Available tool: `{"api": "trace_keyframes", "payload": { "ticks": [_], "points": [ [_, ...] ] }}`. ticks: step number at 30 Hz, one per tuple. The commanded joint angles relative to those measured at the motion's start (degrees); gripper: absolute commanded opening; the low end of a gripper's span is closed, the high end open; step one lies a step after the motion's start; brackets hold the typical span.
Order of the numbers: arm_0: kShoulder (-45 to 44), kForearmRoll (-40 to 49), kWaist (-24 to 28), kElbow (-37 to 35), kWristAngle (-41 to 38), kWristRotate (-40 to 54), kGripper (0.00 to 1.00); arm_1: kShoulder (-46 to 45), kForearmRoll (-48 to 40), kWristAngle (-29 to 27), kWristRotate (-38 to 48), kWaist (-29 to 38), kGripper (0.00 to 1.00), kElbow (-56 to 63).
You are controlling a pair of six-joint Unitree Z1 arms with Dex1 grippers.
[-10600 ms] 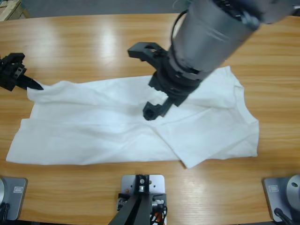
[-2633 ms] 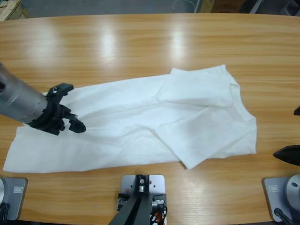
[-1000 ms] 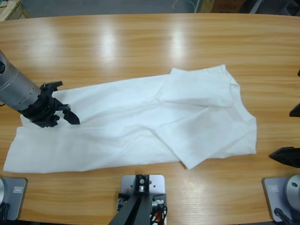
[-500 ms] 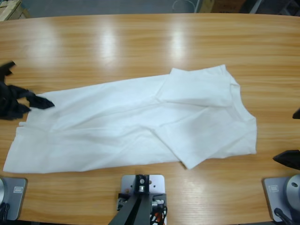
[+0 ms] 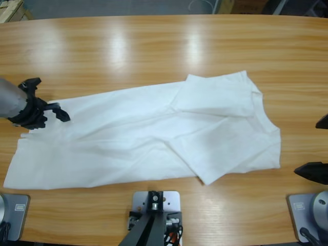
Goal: Fold clothes
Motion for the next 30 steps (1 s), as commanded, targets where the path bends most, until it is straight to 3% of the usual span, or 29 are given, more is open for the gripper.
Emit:
{"api": "trace_keyframes", "payload": {
  "ticks": [1,10,17,24,30],
  "points": [
    [8.3,-0.8,0.8,-2.1,0.7,0.6,0.876,2.0,-0.6,0.2,-0.2,-0.6,1.000,1.4],
    [11.9,-0.8,3.5,-4.0,0.7,2.2,0.872,2.3,-0.5,-0.1,-0.7,-0.6,1.000,1.4],
    [13.8,-0.7,8.9,-7.4,0.8,5.6,0.872,2.6,-0.4,-0.3,-1.1,-0.6,1.000,1.3],
    [16.4,-0.5,14.1,-16.4,0.6,11.1,0.872,3.5,-0.6,-1.2,-1.5,-0.6,1.000,1.1],
    [21.2,6.5,16.1,-28.4,-0.2,16.2,0.870,3.9,-0.7,-2.3,-1.9,-1.5,1.000,1.0]
  ]
}}
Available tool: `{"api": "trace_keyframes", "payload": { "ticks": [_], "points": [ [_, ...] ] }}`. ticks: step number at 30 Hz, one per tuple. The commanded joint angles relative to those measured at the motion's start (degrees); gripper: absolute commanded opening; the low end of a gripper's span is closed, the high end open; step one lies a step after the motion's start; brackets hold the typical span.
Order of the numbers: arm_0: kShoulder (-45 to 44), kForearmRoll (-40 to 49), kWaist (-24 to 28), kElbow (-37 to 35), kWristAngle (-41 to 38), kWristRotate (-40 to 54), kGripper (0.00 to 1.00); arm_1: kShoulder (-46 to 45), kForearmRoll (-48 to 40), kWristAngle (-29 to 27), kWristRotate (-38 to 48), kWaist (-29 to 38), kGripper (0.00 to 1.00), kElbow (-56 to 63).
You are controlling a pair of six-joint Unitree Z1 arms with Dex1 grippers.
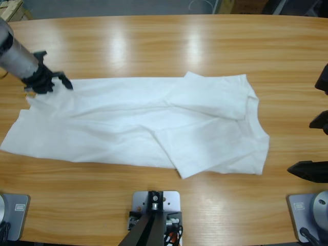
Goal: Fold clothes
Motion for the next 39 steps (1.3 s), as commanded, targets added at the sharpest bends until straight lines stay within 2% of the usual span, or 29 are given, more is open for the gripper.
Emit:
{"api": "trace_keyframes", "payload": {
  "ticks": [1,5,7,8,11,12,15,19,24,27,32,39],
  "points": [
    [8.6,7.5,2.7,-13.2,-0.3,6.0,0.868,1.7,-0.6,-1.8,-1.4,-2.0,1.000,0.8],
    [8.0,10.4,3.7,-15.3,-0.3,7.8,0.867,0.4,-0.6,-1.8,-1.7,-5.2,1.000,-0.1],
    [6.7,13.6,6.1,-15.1,-3.0,8.1,0.867,-1.0,-1.3,0.1,-1.3,-7.1,1.000,0.6],
    [5.7,14.1,7.6,-13.9,-4.7,8.6,0.867,-2.9,-3.6,1.8,-0.4,-8.5,1.000,2.5],
    [-0.3,10.1,13.7,-5.9,-12.6,11.6,0.867,-10.7,-14.4,11.9,2.9,-17.0,1.000,11.7],
    [-2.7,8.0,16.0,-3.1,-16.2,13.4,0.867,-11.6,-15.5,12.7,3.0,-17.8,1.000,13.0],
    [-8.1,4.9,21.5,2.3,-25.7,18.0,0.867,-9.7,-16.4,12.5,2.5,-17.8,1.000,13.7],
    [-8.1,5.8,22.8,3.9,-32.2,19.6,0.867,-6.8,-19.4,11.9,2.4,-17.8,1.000,12.7],
    [-10.0,7.5,27.1,5.1,-41.3,23.0,0.867,-4.1,-20.0,11.4,2.9,-17.8,1.000,12.7],
    [-10.8,9.0,29.8,4.7,-40.7,22.9,0.867,-4.2,-20.0,10.3,2.9,-18.4,1.000,13.1],
    [-8.7,18.5,30.0,-2.0,-31.0,24.2,0.862,-4.7,-20.3,9.5,2.8,-19.1,1.000,14.1],
    [-7.5,19.7,25.3,-1.7,-28.4,25.4,0.862,-1.7,-24.3,8.6,3.0,-25.0,1.000,17.2]
  ]
}}
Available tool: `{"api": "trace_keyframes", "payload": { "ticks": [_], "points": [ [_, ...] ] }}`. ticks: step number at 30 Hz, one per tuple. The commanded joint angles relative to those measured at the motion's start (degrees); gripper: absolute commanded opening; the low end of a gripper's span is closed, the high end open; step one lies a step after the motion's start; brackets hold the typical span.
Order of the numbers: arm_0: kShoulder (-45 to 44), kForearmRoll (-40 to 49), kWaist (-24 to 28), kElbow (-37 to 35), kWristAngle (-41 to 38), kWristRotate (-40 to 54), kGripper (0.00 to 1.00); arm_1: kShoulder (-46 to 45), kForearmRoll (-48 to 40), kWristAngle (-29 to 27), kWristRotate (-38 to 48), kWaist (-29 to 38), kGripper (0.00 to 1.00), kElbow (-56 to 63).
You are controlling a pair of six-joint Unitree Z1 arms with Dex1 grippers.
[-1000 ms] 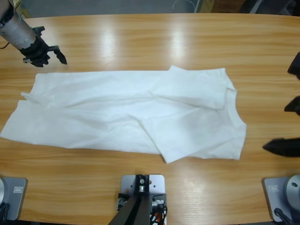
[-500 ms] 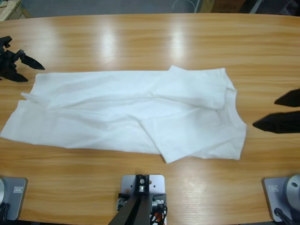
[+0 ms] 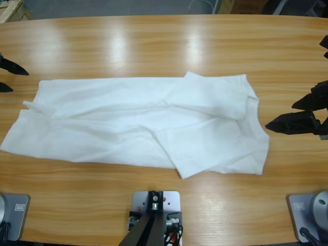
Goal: Fold clothes
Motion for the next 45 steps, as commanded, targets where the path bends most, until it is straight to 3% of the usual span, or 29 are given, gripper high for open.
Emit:
{"api": "trace_keyframes", "payload": {
  "ticks": [1,5,8,18,25,38,45],
  "points": [
    [3.0,1.8,-5.4,-0.2,2.6,1.9,0.863,5.1,-5.1,-0.9,0.6,-6.2,1.000,4.9],
    [7.3,2.0,-14.2,-1.9,3.5,2.7,0.862,15.1,-6.6,0.4,-3.0,-6.0,1.000,2.8],
    [8.8,2.2,-17.4,-2.5,3.6,2.8,0.862,20.7,-6.3,0.5,-5.1,-3.5,1.000,0.9],
    [11.8,2.6,-20.8,-3.3,4.0,3.0,0.862,34.8,-5.2,0.9,-5.2,6.2,1.000,-4.0],
    [14.8,4.3,-21.3,-5.0,4.1,2.9,0.862,38.0,-4.7,-4.9,-5.6,6.6,1.000,-4.2],
    [18.1,5.8,-21.4,-7.4,4.1,2.9,0.862,44.3,-4.7,-7.2,-6.6,6.6,1.000,-6.2],
    [22.4,7.0,-21.4,-10.5,4.2,3.0,0.862,45.2,-4.4,-11.3,-6.6,6.6,1.000,-7.8]
  ]
}}
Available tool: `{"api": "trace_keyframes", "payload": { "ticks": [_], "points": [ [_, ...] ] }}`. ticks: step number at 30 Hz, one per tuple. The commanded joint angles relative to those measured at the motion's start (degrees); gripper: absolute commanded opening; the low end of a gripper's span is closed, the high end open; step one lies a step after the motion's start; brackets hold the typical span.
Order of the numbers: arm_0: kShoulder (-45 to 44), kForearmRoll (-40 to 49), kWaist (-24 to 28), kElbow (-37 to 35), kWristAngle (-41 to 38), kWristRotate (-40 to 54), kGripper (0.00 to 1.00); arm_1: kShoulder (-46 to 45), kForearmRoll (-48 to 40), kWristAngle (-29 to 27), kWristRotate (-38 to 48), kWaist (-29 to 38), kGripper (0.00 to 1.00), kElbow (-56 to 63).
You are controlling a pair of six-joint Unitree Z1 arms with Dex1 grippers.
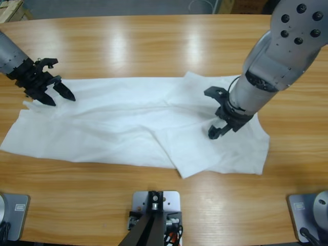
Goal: Fold clothes
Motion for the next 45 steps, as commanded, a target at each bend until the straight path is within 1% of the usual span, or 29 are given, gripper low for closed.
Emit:
{"api": "trace_keyframes", "payload": {
  "ticks": [1,6,9,16,19,22,23,24,26,28,30,32,37,39,43,45],
  "points": [
    [7.5,1.9,-0.5,-3.1,0.9,0.6,0.862,4.5,1.0,-4.7,-0.7,0.4,1.000,-1.6],
    [8.6,2.6,-0.3,-5.3,1.6,0.7,0.862,6.6,3.2,-6.9,-0.7,0.1,1.000,-5.7],
    [9.9,3.5,0.0,-7.5,1.6,0.7,0.862,7.8,5.0,-8.0,-0.9,-1.6,1.000,-8.8],
    [12.5,8.1,1.0,-16.7,1.8,0.6,0.862,9.1,9.7,-9.9,-3.2,-8.0,1.000,-16.0],
    [12.0,9.3,1.3,-20.1,2.3,0.6,0.862,9.5,11.4,-10.0,-3.5,-11.5,1.000,-17.8],
    [10.3,9.6,1.2,-21.5,3.0,0.7,0.858,9.5,12.5,-10.0,-3.7,-12.7,1.000,-19.4],
    [9.0,9.6,1.0,-21.4,4.3,0.8,0.858,9.1,13.2,-10.2,-3.7,-12.7,1.000,-20.0],
    [7.1,9.5,0.9,-20.8,6.3,0.8,0.858,8.4,13.6,-10.5,-3.7,-12.7,1.000,-20.3],
    [4.2,8.0,1.6,-18.2,7.3,0.4,0.853,6.0,13.9,-10.7,-3.7,-12.7,1.000,-20.3],
    [-1.0,2.0,4.9,-11.1,5.8,-0.2,0.853,2.6,13.2,-9.9,-4.1,-12.9,1.000,-20.0],
    [-6.5,-3.6,8.8,-3.3,3.9,-0.3,0.853,-0.8,11.6,-7.9,-4.2,-13.3,1.000,-18.8],
    [-9.0,-6.7,11.7,2.3,1.7,-0.3,0.853,-2.5,11.1,-7.0,-4.3,-13.5,1.000,-17.4],
    [-9.0,-6.6,13.8,7.3,-0.4,-2.0,0.853,-4.6,11.6,-6.3,-4.2,-13.5,1.000,-16.8],
    [-10.8,-6.6,15.8,9.6,-0.7,-3.8,0.853,-6.1,12.0,-6.3,-4.1,-13.5,1.000,-16.5],
    [-10.5,-5.9,22.2,9.9,-1.2,-5.0,0.853,-8.9,12.0,-6.1,-3.6,-13.4,1.000,-14.2],
    [-10.3,-5.0,24.1,9.9,1.1,-4.5,0.853,-10.4,11.9,-6.1,-3.3,-13.5,1.000,-12.9]
  ]
}}
